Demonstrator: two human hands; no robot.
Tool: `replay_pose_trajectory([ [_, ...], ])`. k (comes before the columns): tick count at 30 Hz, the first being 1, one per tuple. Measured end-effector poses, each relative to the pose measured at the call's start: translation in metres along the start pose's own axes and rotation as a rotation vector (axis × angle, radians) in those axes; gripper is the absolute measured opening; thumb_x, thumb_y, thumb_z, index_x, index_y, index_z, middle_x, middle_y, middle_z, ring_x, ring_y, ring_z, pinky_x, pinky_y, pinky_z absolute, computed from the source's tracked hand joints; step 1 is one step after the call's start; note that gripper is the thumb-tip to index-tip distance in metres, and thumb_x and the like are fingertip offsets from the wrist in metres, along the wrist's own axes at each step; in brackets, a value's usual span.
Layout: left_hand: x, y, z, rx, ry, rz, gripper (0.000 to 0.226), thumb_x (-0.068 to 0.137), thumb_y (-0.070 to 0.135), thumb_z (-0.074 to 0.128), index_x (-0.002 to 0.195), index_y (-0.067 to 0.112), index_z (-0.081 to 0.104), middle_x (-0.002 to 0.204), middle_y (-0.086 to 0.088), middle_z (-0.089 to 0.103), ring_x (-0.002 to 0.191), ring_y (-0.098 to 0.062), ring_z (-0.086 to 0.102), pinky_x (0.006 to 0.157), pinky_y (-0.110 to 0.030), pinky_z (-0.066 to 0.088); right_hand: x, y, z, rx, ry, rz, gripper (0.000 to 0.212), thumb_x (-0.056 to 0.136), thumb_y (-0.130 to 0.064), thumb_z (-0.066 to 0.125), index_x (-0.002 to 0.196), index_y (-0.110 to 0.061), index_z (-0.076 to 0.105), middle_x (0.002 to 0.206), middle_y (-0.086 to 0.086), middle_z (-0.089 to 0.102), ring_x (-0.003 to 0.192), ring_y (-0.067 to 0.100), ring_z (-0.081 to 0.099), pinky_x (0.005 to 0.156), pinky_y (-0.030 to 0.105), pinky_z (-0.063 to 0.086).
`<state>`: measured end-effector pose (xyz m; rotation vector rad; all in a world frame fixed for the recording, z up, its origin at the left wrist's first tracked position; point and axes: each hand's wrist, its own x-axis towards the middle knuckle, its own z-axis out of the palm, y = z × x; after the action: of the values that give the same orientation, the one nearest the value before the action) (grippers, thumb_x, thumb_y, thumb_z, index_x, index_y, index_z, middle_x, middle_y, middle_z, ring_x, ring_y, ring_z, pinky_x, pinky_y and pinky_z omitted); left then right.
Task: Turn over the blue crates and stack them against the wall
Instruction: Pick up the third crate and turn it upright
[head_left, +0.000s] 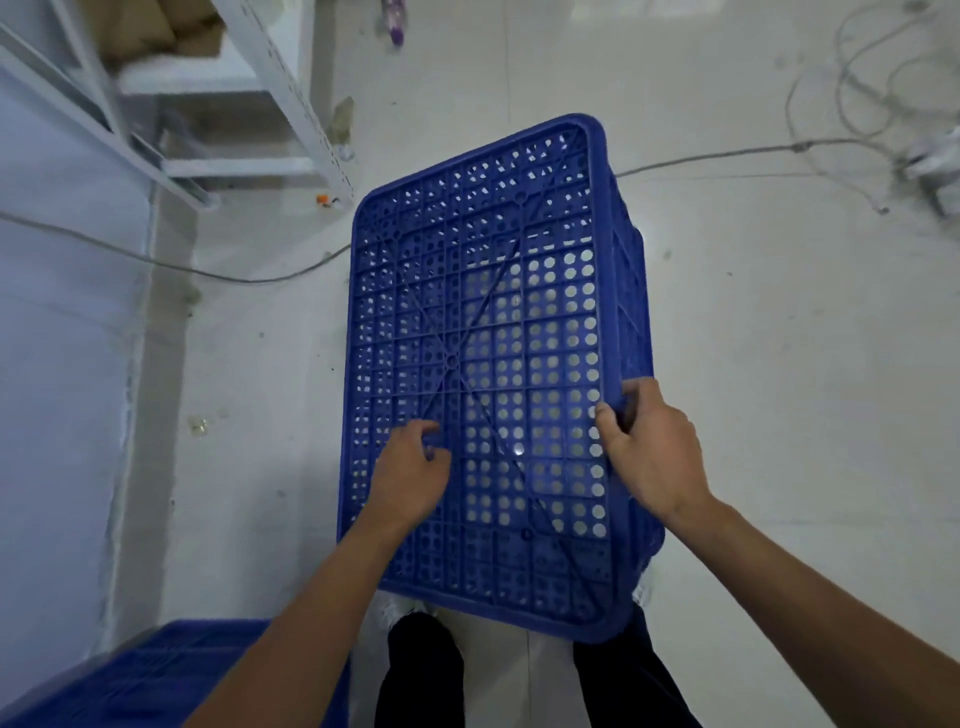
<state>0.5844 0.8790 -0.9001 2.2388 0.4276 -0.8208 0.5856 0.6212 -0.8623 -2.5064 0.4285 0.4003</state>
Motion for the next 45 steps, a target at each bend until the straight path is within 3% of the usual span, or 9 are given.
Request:
replay_pose_trajectory([
  [3,-0.017,0.004,-0.014,-0.106,0.068,0.053,0.03,0.1,0.021,0.052,0.129,0.019,0.057,0.133,0.0,0.056,0.107,-0.011,0.057,0.092,-0.033,0.052,-0.012,-0.035,0.011,0.057,-0.002,-0.027,0.027,0.097,-0.039,0.054,0.111,-0.017,0.049,0.068,-0.004,0.056,0.059,0.01,0.054,0.05,0.03,0.042],
  [7,-0.039,0.011,-0.037,-0.258,0.153,0.129,0.013,0.099,0.032,0.055,0.106,0.029,0.066,0.102,0.017,0.066,0.089,0.006,0.061,0.08,-0.019,0.049,-0.025,-0.085,0.028,0.154,-0.016,-0.102,0.021,0.101,-0.035,0.048,0.112,-0.018,0.051,0.066,-0.003,0.057,0.057,0.012,0.057,0.054,0.034,0.045],
  [12,-0.058,0.005,-0.061,-0.294,0.171,0.273,0.022,0.09,0.049,0.062,0.099,0.03,0.065,0.092,0.013,0.066,0.082,-0.001,0.062,0.073,-0.02,0.053,-0.031,-0.137,0.057,0.199,-0.113,-0.208,0.026,0.103,-0.032,0.04,0.121,-0.021,0.055,0.069,-0.006,0.064,0.056,0.011,0.057,0.054,0.036,0.048],
  [18,-0.046,-0.049,-0.097,-0.137,0.407,0.145,0.035,0.084,0.047,0.07,0.106,0.027,0.051,0.085,0.018,0.053,0.075,-0.004,0.054,0.065,-0.019,0.04,-0.037,-0.169,0.09,0.151,-0.172,-0.263,0.035,0.102,-0.032,0.041,0.135,-0.026,0.052,0.082,-0.006,0.072,0.064,0.011,0.064,0.063,0.04,0.056],
  [27,0.006,-0.156,-0.157,-0.065,0.527,-0.145,0.025,0.1,0.032,0.053,0.106,0.007,0.054,0.095,-0.008,0.062,0.084,-0.027,0.061,0.073,-0.037,0.049,-0.039,-0.144,0.126,0.126,-0.164,-0.131,0.043,0.098,-0.016,0.05,0.14,-0.014,0.042,0.128,0.001,0.056,0.098,0.016,0.058,0.083,0.028,0.045],
  [35,0.009,-0.184,-0.149,-0.052,0.465,-0.205,0.022,0.101,0.028,0.049,0.105,0.006,0.053,0.091,-0.007,0.06,0.079,-0.023,0.057,0.067,-0.034,0.043,-0.035,-0.145,0.141,0.089,0.087,-0.017,0.052,0.091,-0.025,0.063,0.138,-0.012,0.042,0.131,0.005,0.046,0.11,0.02,0.054,0.085,0.037,0.051],
  [38,0.006,-0.183,-0.14,-0.046,0.489,-0.193,0.016,0.102,0.024,0.047,0.101,0.008,0.052,0.09,-0.008,0.06,0.075,-0.021,0.055,0.064,-0.033,0.04,-0.026,-0.135,0.138,0.204,-0.036,0.231,0.055,0.091,-0.03,0.064,0.139,-0.012,0.041,0.13,0.006,0.053,0.107,0.023,0.058,0.088,0.04,0.051],
  [41,0.005,-0.179,-0.134,-0.04,0.507,-0.175,0.011,0.102,0.02,0.045,0.099,0.01,0.051,0.095,-0.01,0.059,0.077,-0.022,0.056,0.065,-0.034,0.041,-0.024,-0.128,0.127,0.51,-0.32,0.469,0.026,0.097,-0.035,0.057,0.116,-0.016,0.055,0.102,-0.002,0.064,0.085,0.013,0.061,0.074,0.029,0.049],
  [45,0.001,-0.172,-0.126,-0.022,0.496,-0.157,0.011,0.102,0.015,0.044,0.104,0.009,0.052,0.096,-0.008,0.059,0.079,-0.021,0.055,0.067,-0.034,0.041,-0.023,-0.112,0.124,0.667,-0.357,0.548,0.021,0.101,-0.036,0.049,0.092,-0.021,0.06,0.094,-0.003,0.066,0.084,0.012,0.06,0.084,0.033,0.045],
])
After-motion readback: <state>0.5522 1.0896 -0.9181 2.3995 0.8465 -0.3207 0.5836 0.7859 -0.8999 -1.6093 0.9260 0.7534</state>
